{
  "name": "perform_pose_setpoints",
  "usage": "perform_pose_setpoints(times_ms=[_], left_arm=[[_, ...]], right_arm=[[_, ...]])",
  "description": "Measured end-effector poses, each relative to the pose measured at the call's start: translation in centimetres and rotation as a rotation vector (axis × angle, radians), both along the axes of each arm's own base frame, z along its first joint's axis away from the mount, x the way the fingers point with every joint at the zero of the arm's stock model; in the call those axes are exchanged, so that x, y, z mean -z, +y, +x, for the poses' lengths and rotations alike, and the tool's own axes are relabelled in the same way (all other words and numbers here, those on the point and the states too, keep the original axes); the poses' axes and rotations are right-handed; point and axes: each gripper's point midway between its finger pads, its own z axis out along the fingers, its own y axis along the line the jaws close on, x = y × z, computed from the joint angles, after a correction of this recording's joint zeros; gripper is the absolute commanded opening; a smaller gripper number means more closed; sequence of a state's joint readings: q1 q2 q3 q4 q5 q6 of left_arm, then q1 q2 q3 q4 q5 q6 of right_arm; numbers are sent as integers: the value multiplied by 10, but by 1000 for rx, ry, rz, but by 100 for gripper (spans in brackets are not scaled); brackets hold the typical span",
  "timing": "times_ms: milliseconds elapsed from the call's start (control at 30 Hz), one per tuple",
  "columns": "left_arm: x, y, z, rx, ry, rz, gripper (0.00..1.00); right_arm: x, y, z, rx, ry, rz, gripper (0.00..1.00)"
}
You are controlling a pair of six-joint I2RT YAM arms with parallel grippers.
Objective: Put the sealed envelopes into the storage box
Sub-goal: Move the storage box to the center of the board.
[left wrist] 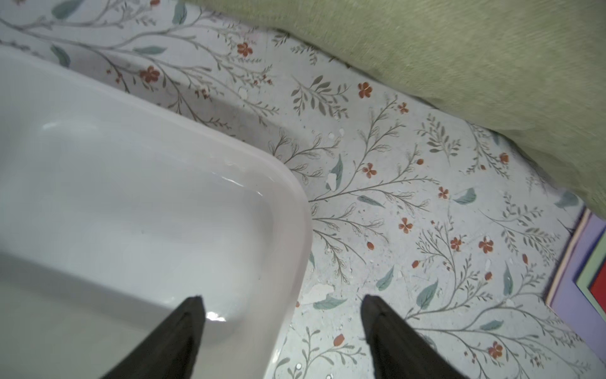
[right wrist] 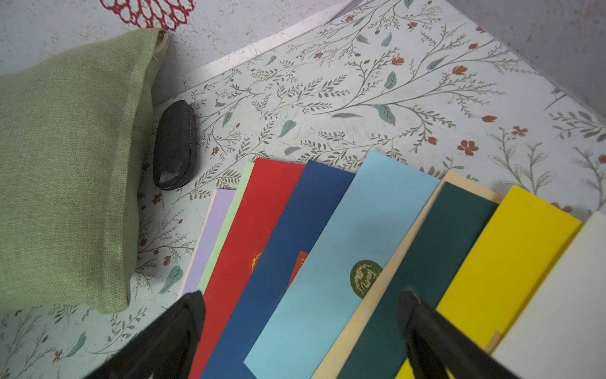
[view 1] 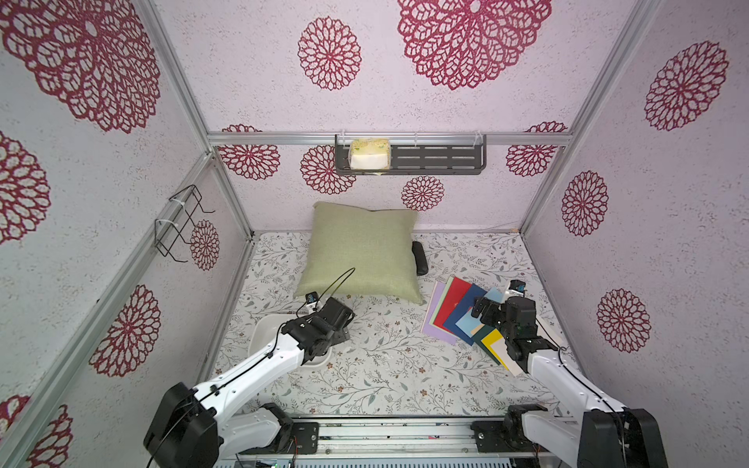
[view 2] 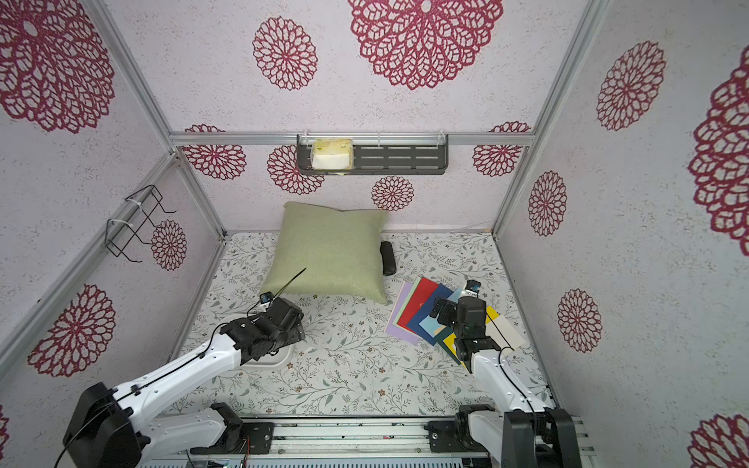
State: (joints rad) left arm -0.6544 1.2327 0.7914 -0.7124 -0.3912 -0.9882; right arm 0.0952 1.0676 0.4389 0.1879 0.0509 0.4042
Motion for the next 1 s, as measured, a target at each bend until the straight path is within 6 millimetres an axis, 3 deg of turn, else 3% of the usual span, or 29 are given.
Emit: perform_pose_setpoints(times_ms=[100,200,333,500,667,833,867,933,1000], left_arm=[[24,-3,0,6,76,43,46],[42,-12,3,21,135,60,36],[45,-32,12,41,143,46,22],[36,-82,34,84,105,-6,10],[36,-138,61,130,91,-23,6],[37,-187,87,190,66,-35,7],[37,-193,90,199,62,-35,15],[37,-197,91,209,60,-38,39],[40,-199,88,225,79,-44,53]], right_arm=[[0,1,0,-3,1,2,98],[1,0,0,-3,1,1,98],[4,0,-2,-2,10,1,98],[5,0,-2,-3,10,2,98],[6,0,-2,-3,13,1,97],[11,2,-4,-10,34,8,94],[13,4,-4,-16,43,13,93],[20,8,-5,-31,77,20,91],[26,14,-3,-50,117,29,89]])
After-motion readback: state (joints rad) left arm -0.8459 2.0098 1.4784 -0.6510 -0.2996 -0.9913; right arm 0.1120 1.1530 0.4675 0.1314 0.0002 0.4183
